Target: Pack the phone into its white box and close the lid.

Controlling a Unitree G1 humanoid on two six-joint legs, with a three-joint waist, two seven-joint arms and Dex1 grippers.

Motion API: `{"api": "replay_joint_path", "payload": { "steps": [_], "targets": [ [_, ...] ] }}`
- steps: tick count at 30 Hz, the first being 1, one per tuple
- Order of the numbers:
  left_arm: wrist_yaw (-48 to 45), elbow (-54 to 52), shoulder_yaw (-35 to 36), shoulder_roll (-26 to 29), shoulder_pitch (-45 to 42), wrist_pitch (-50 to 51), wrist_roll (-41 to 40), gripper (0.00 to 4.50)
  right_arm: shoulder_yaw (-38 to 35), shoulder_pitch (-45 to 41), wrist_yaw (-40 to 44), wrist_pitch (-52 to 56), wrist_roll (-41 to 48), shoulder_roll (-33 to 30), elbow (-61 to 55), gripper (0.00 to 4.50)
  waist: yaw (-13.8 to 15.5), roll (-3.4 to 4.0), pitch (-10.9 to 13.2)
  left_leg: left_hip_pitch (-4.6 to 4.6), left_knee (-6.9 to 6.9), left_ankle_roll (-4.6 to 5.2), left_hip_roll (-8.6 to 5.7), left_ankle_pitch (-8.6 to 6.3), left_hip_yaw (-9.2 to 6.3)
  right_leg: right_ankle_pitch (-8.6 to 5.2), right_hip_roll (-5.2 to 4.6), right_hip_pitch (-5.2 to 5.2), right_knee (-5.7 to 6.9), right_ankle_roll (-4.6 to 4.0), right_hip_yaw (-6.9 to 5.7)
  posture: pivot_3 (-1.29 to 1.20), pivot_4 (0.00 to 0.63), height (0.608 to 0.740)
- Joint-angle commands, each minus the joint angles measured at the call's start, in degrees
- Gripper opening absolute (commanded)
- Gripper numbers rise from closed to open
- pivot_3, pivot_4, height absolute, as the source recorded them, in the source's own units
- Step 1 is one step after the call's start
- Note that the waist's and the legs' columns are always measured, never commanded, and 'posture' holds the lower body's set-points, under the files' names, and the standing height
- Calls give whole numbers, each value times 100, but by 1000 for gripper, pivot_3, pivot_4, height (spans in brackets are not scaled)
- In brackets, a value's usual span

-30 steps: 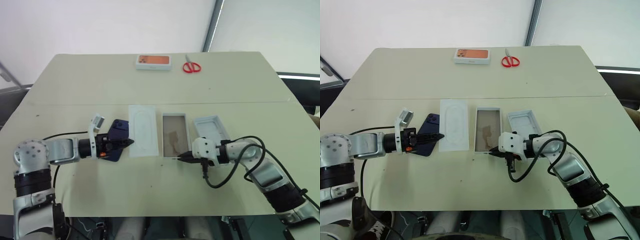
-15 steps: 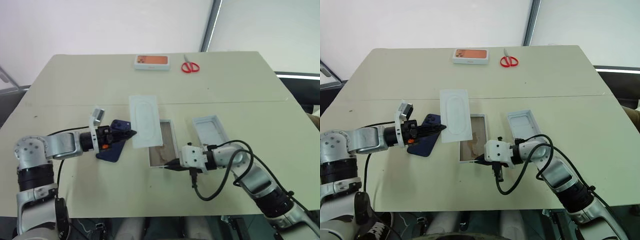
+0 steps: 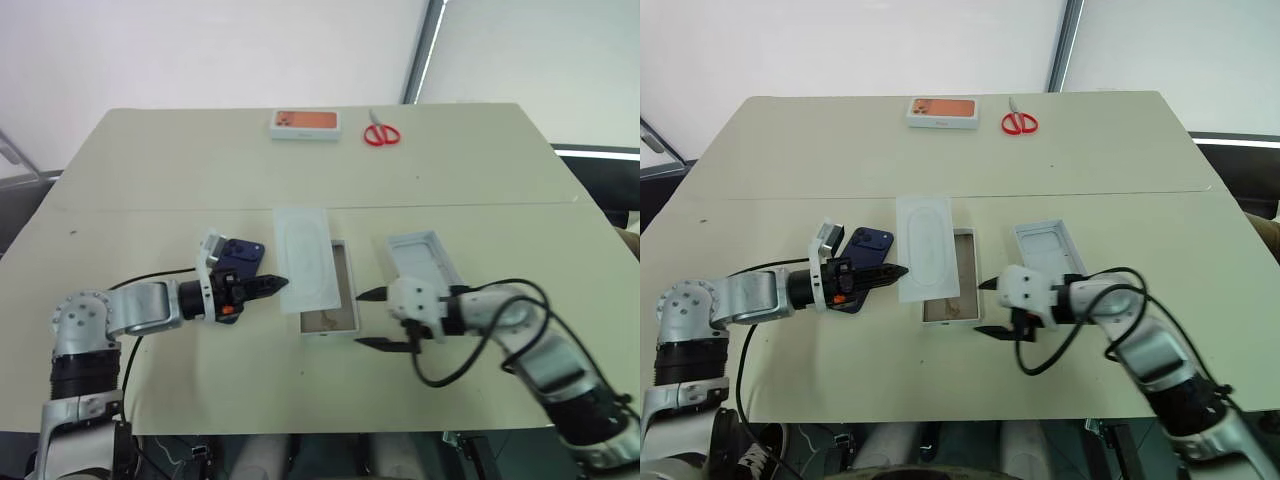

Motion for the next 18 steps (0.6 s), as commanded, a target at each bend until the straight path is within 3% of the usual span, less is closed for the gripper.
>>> {"api": "replay_joint_path", "payload": {
  "steps": [1,12,15,18],
  "targets": [
    [119,-238,-191,0,66,-277,-280,0,-487,88,38,-172,199,-180,18,3752,-4,0,0,0,-1,0,0,0,1,0,-1,0,0,0,3,0,150,740],
    [55,-39,-785,16,-75,-455,-30,0,-417,30,-273,-407,-16,43,238,3752,-35,0,0,0,-3,1,1,1,5,0,5,-3,0,0,1,0,150,740],
    [44,-17,-822,49,-89,-481,-22,916,-425,64,-299,-487,-52,28,301,3790,-24,0,0,-1,-1,1,-1,1,5,0,5,-2,0,0,1,0,150,740],
    [35,-27,-849,56,-81,-492,0,2399,-413,72,-303,-552,-92,18,349,3790,-27,0,0,-1,-1,1,-1,1,5,0,4,-2,0,0,1,0,150,740]
  ]
}}
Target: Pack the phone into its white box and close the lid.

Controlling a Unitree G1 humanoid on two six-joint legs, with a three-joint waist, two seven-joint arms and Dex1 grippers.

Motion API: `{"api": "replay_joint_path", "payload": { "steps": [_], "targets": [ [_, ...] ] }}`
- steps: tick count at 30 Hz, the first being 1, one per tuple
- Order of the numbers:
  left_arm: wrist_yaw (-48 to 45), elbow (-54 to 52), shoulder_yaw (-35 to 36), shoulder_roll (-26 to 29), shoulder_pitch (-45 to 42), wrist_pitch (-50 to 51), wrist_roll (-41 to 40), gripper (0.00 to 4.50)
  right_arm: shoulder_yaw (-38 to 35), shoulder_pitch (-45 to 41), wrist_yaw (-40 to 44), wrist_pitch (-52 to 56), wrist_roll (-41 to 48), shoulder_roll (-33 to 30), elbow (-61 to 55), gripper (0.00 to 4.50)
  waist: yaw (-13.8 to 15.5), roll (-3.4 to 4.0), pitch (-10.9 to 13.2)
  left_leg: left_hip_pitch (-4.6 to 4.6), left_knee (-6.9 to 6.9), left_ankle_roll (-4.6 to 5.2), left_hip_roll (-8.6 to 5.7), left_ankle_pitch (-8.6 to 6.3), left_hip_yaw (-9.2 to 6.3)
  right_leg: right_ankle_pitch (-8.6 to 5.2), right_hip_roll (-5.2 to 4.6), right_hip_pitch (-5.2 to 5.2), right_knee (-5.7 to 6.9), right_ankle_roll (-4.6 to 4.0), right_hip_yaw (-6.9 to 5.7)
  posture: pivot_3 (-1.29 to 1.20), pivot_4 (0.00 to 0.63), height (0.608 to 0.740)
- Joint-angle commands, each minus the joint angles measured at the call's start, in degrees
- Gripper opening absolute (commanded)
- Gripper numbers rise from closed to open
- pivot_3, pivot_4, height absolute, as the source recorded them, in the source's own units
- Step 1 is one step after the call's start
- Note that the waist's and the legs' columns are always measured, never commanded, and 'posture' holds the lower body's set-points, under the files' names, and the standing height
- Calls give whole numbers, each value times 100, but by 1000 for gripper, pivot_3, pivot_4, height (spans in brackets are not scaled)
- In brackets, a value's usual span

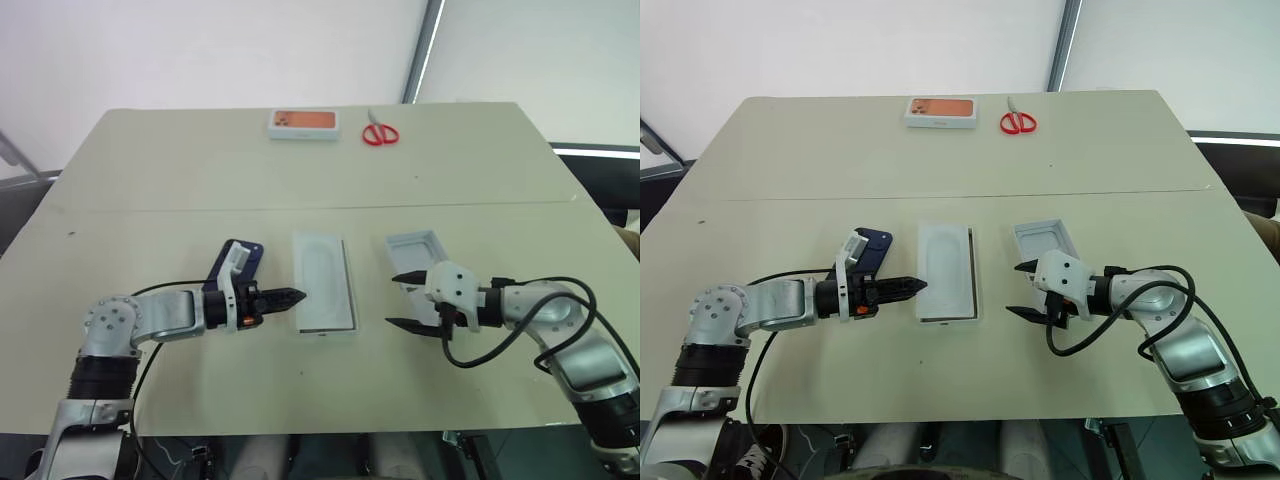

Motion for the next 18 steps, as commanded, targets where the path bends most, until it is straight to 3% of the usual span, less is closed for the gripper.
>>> {"api": "replay_joint_path", "payload": {
  "steps": [1,4,12,14,18],
  "targets": [
    [-121,-131,-20,38,-98,-38,-7,2799,-19,-58,-47,-151,-36,9,-10,3790,-3,0,0,0,0,0,0,0,0,0,0,0,0,0,0,0,150,740],
    [-116,-220,-53,62,-109,-35,-129,4385,5,-141,-61,-98,12,86,-27,3790,-2,0,0,1,1,0,0,0,0,0,0,1,0,0,0,0,150,740],
    [-349,-562,-9,246,-240,-79,191,4453,63,-449,-215,-123,12,353,96,3790,-13,0,0,0,-1,0,1,0,0,0,1,-1,0,0,0,0,150,740],
    [-687,-882,24,387,-215,-158,611,4453,35,-648,-338,65,166,566,40,3790,-14,0,0,0,-1,0,1,0,1,0,1,-1,0,0,0,0,150,740],
    [-1849,-1680,-334,967,76,-770,2346,4453,84,-993,-521,405,365,933,-107,3790,-30,4,0,0,-10,-2,3,1,5,0,5,-5,0,-1,3,0,150,740]
  ]
}}
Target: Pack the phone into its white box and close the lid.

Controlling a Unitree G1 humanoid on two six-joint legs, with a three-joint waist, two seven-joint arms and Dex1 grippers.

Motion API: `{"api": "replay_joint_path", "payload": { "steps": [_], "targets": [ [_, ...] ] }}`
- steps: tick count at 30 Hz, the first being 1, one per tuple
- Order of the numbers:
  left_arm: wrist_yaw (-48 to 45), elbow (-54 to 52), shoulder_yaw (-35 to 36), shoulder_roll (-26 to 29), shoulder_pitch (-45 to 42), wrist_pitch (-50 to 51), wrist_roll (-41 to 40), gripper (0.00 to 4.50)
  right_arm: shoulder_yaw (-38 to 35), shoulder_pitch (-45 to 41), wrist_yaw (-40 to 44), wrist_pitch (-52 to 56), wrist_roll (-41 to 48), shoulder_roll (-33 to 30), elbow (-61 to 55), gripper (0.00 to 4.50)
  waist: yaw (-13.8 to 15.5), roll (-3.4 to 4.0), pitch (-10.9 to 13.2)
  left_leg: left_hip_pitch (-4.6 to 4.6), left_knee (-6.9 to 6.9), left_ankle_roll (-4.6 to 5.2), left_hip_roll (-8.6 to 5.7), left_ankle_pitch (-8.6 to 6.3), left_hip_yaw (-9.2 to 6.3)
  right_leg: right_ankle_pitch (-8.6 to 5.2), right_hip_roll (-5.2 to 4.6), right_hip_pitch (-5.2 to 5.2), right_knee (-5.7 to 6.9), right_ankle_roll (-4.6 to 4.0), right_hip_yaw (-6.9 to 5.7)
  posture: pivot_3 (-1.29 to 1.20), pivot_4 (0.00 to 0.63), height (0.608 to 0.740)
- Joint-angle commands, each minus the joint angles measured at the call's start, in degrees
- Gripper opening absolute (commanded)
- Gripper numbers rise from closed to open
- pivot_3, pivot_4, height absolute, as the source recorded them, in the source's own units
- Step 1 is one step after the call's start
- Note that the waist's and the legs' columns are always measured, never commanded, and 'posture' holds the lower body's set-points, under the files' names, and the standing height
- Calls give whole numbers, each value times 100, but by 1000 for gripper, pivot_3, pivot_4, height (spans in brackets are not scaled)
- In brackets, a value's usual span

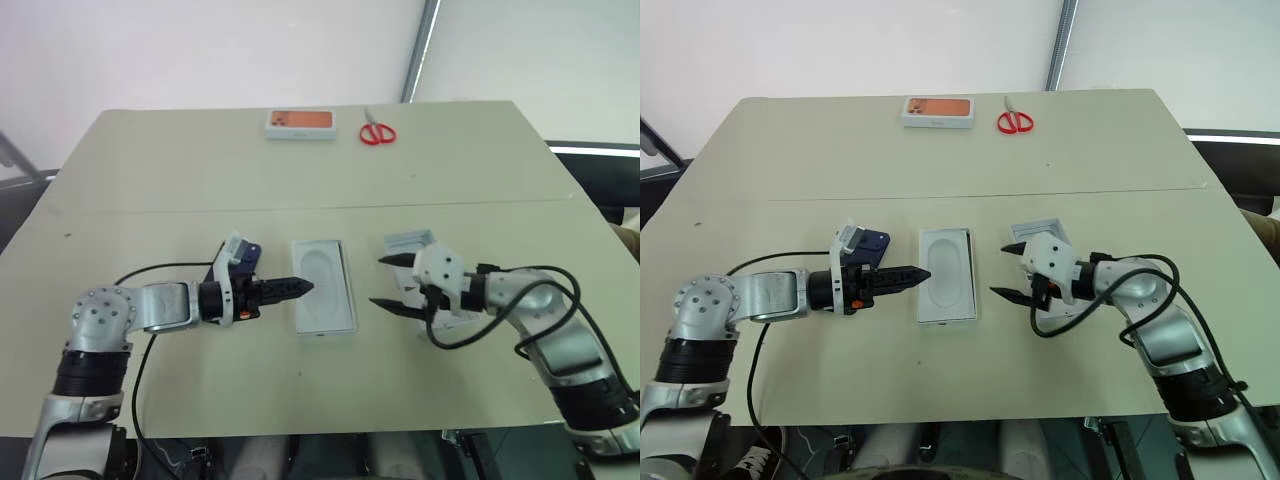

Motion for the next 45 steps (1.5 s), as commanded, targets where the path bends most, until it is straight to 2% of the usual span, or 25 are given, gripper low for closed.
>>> {"api": "replay_joint_path", "payload": {
  "steps": [1,3,8,12,18,21,29,33,36,42,45],
  "targets": [
    [-1104,-635,-172,374,303,-783,1405,4485,13,-285,-214,180,152,242,-240,3527,4,2,0,1,-2,0,0,0,1,0,0,0,-2,-1,0,0,150,740],
    [-1647,-758,-199,562,509,-1355,2100,4500,250,-458,-402,267,6,498,-214,2939,9,2,1,0,-5,0,0,0,2,-1,-1,0,-7,-1,1,0,150,740],
    [-2405,-690,228,494,766,-2237,2782,4500,799,-616,-591,255,-342,834,-160,318,40,3,3,-1,-3,0,1,-1,-7,-1,-5,-8,-12,-4,-3,0,150,740],
    [-2964,-422,619,524,1089,-3348,3652,4500,1529,-874,-933,132,-1042,1241,356,318,-8,3,3,1,-5,1,2,-1,-5,0,-8,-8,-19,-3,-4,0,150,740],
    [-3297,-220,861,385,1333,-4138,4327,4500,1904,-1073,-1191,-58,-1682,1398,963,318,20,6,5,0,-10,1,0,-1,-5,1,-1,-22,-19,-2,-7,0,150,740],
    [-3359,-252,856,343,1427,-4169,4482,4500,2093,-1064,-1118,-267,-2001,1267,1116,318,16,5,5,0,-2,1,-3,-2,-6,2,-3,-16,-19,-1,-9,0,150,740],
    [-3429,-422,867,154,1551,-4273,4780,4500,2012,-946,-703,-82,-1956,1010,853,318,4,5,4,3,-5,1,2,-2,-7,2,3,-17,-15,0,-9,0,150,740],
    [-3389,-325,890,81,1449,-4181,4797,4500,1903,-928,-769,1,-1780,1186,780,318,4,5,4,4,-5,1,2,-2,-8,2,4,-15,-14,0,-10,0,150,740],
    [-3560,-245,1031,91,1362,-3790,4394,4500,1627,-1031,-989,152,-1585,1465,660,318,0,5,5,3,-5,1,3,-1,-9,2,6,-14,-10,0,-10,0,150,740],
    [-3515,337,1165,348,1136,-3289,4531,4500,1279,-1288,-1091,251,-1476,1504,614,318,-2,5,5,3,-4,0,3,-1,-9,2,10,-19,-7,0,-9,0,150,740],
    [-3538,777,1162,573,928,-3013,4627,4500,1354,-1443,-1147,493,-1397,1775,459,318,-4,4,5,3,-5,0,5,-1,-10,2,14,-20,-7,0,-9,0,150,740]
  ]
}}
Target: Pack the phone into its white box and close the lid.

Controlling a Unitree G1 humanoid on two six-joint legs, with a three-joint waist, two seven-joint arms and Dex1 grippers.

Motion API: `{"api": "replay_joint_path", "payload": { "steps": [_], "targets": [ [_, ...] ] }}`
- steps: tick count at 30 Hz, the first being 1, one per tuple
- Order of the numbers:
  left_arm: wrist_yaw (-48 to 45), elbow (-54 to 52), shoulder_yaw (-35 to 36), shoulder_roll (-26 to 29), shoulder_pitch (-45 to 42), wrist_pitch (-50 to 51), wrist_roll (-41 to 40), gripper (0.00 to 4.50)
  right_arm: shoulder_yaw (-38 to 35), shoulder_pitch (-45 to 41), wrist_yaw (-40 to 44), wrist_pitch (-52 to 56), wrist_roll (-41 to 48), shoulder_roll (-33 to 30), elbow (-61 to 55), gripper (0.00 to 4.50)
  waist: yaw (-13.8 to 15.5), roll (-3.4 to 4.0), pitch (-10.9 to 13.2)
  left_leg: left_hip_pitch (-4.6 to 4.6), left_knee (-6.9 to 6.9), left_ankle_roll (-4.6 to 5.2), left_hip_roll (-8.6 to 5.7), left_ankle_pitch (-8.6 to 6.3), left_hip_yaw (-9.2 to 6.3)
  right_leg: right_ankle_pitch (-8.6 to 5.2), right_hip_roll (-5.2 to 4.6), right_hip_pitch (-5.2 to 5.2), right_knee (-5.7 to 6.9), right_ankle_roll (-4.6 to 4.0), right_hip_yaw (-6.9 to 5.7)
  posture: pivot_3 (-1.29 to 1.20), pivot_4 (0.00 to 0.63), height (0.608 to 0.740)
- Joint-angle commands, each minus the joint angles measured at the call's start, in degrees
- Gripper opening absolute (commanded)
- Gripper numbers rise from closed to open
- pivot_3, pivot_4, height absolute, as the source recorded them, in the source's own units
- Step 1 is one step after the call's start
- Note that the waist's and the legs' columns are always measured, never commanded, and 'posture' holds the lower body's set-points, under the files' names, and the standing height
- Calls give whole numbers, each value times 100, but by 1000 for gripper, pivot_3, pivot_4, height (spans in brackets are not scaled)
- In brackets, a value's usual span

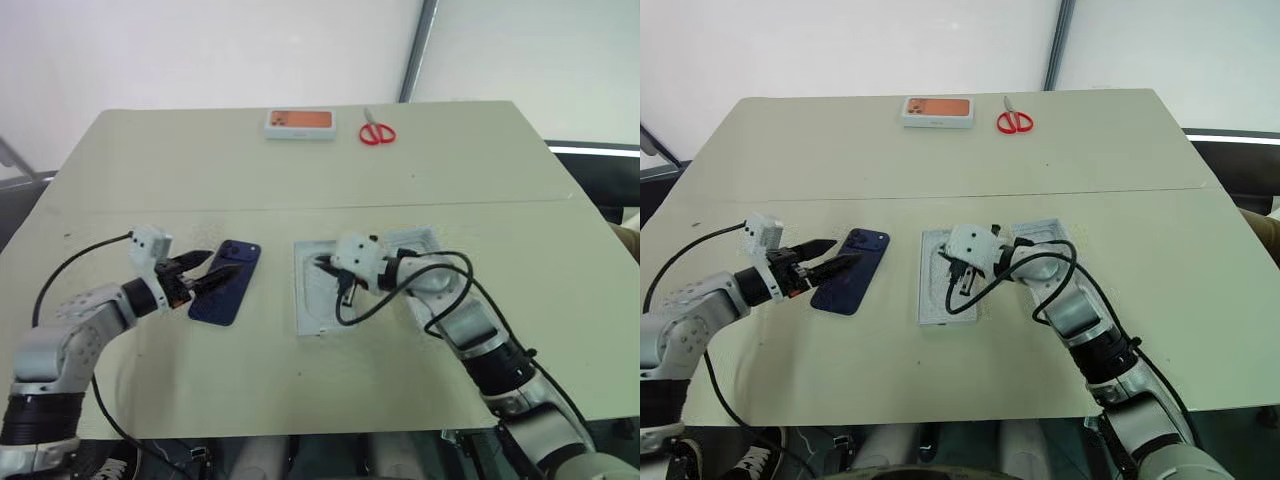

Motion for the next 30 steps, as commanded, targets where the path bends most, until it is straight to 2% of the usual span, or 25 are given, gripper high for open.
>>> {"api": "replay_joint_path", "payload": {
  "steps": [1,6,12,17,25,30],
  "targets": [
    [-115,407,200,299,-324,371,29,4500,58,-259,-126,277,150,380,-455,318,-9,0,0,0,-1,0,0,0,-1,0,1,-1,0,0,0,0,150,740],
    [-356,1137,34,574,-719,848,187,4500,447,-447,-348,418,-120,802,-455,318,-28,0,0,0,-2,-2,1,1,0,0,4,-11,7,0,3,0,150,740],
    [-979,1930,-325,597,-1196,1688,158,4500,1237,-878,-183,531,-552,995,414,318,2,-2,-2,0,3,-7,-1,4,-6,0,5,-10,16,0,-1,0,150,740],
    [-1299,2184,-856,618,-1397,1845,575,4500,1641,-1202,-6,582,-763,1220,1112,318,-8,1,-4,1,3,-7,-4,4,-4,0,3,-11,23,0,3,0,150,740],
    [-1697,2156,-1281,486,-1318,1979,880,4500,1685,-1228,-93,832,-928,1584,1483,318,-12,15,-20,14,1,-8,-7,4,-2,-1,1,-7,36,0,8,0,150,740],
    [-1734,2020,-1528,238,-1202,2262,946,4500,1639,-1290,-161,888,-1001,1657,1574,318,-1,49,-46,36,-5,-4,-10,2,0,-2,-2,10,36,0,11,0,150,740]
  ]
}}
